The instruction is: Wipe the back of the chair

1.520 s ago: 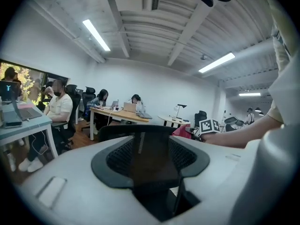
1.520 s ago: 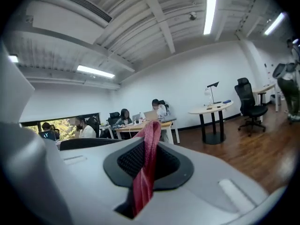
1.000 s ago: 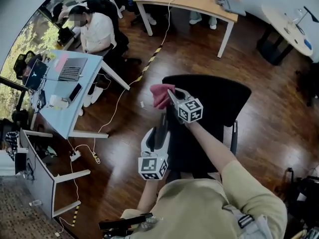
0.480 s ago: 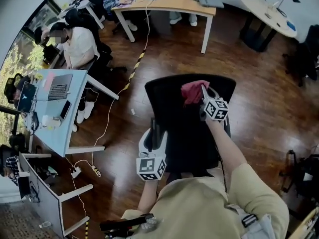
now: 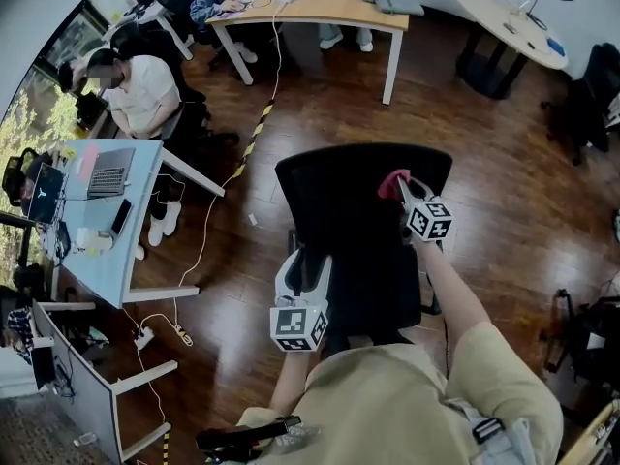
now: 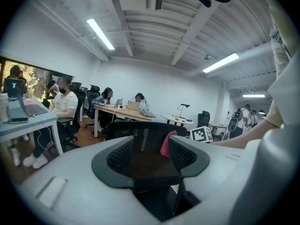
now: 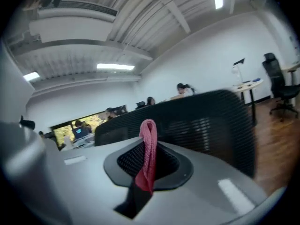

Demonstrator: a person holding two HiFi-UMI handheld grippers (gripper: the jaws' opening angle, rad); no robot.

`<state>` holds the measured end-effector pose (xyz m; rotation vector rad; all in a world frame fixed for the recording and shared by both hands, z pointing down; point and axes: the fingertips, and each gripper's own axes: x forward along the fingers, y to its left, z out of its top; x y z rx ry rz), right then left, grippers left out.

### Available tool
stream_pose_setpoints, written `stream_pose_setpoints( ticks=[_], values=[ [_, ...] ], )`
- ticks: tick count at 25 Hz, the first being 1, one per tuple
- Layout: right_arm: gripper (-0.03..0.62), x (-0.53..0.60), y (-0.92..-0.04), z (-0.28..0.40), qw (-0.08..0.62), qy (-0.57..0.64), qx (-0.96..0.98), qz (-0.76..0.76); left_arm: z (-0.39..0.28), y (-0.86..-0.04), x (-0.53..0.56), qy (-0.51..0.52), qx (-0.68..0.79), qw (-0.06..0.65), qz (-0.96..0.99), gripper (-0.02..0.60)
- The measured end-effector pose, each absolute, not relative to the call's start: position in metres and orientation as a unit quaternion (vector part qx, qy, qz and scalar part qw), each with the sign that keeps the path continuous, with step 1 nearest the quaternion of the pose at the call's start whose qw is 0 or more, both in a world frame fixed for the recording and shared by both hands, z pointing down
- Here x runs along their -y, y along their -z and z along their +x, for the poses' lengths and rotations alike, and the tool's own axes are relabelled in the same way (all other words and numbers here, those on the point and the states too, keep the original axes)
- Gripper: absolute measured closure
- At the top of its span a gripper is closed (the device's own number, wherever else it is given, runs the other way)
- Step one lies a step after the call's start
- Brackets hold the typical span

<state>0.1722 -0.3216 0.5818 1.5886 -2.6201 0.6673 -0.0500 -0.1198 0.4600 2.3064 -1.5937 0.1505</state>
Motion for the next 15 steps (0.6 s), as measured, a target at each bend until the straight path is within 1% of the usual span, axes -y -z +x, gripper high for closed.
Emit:
stream_pose_setpoints(
  ticks=[4, 6, 8, 10, 12, 15],
  values=[
    [0.566, 0.298, -0.581, -0.001, -0.018, -0.250, 0.900, 0.358, -0.084, -0.458, 0.106, -0.053, 0.595, 0.168, 0.784, 0.367],
    [0.568, 0.296, -0.578, -0.067, -0.023, -0.256, 0.912, 0.319, -0.103, -0.457, 0.097, -0.054, 0.615, 0.170, 0.768, 0.367],
    [0.566, 0.298, -0.579, -0.112, -0.016, -0.254, 0.916, 0.309, -0.119, -0.459, 0.088, -0.056, 0.633, 0.170, 0.753, 0.368],
    [0.566, 0.304, -0.580, -0.136, -0.013, -0.260, 0.912, 0.316, -0.132, -0.463, 0.083, -0.059, 0.647, 0.172, 0.741, 0.380],
    [0.566, 0.313, -0.585, -0.137, -0.013, -0.268, 0.904, 0.332, -0.140, -0.467, 0.081, -0.062, 0.652, 0.175, 0.735, 0.379],
    [0.566, 0.326, -0.602, -0.093, -0.012, -0.282, 0.883, 0.374, -0.137, -0.472, 0.086, -0.065, 0.644, 0.175, 0.742, 0.379]
  ],
)
